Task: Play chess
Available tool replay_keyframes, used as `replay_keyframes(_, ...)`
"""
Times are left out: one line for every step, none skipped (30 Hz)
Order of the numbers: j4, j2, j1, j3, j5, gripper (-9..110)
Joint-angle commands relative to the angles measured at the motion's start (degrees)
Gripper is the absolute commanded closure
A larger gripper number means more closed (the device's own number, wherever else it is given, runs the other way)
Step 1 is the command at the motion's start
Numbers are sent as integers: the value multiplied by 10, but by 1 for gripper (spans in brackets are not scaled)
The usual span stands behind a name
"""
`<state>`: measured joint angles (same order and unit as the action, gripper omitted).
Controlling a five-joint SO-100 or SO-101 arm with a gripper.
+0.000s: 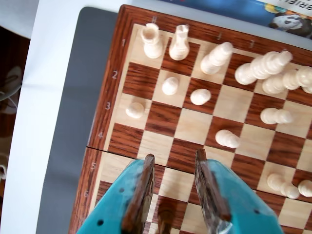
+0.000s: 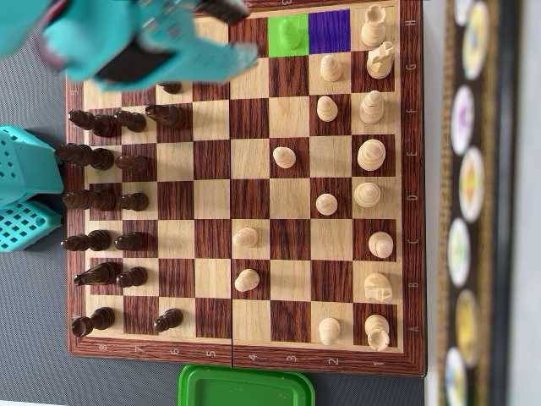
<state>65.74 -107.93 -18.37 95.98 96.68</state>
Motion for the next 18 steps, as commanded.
replay_keyframes(-11,-101,33,37,4,88)
replay_keyframes(-11,-127,44,53,3,88)
replay_keyframes(-11,-151,55,69,1,88)
replay_keyframes(-11,-178,65,85,1,88)
replay_keyframes(-11,-206,74,102,3,88)
replay_keyframes(-11,-234,83,120,4,88)
replay_keyframes(-11,-263,95,138,4,88)
replay_keyframes(-11,-291,107,155,4,88)
replay_keyframes(-11,-317,120,172,4,88)
replay_keyframes(-11,-345,130,189,4,88)
replay_keyframes(-11,-372,140,205,4,88)
replay_keyframes(-14,-396,150,221,4,88)
replay_keyframes(-19,-420,159,239,4,88)
replay_keyframes(-26,-444,165,257,4,88)
replay_keyframes(-35,-467,171,275,4,88)
replay_keyframes(-46,-489,176,293,4,88)
replay_keyframes(-56,-511,180,310,4,88)
replay_keyframes(-66,-532,184,329,4,88)
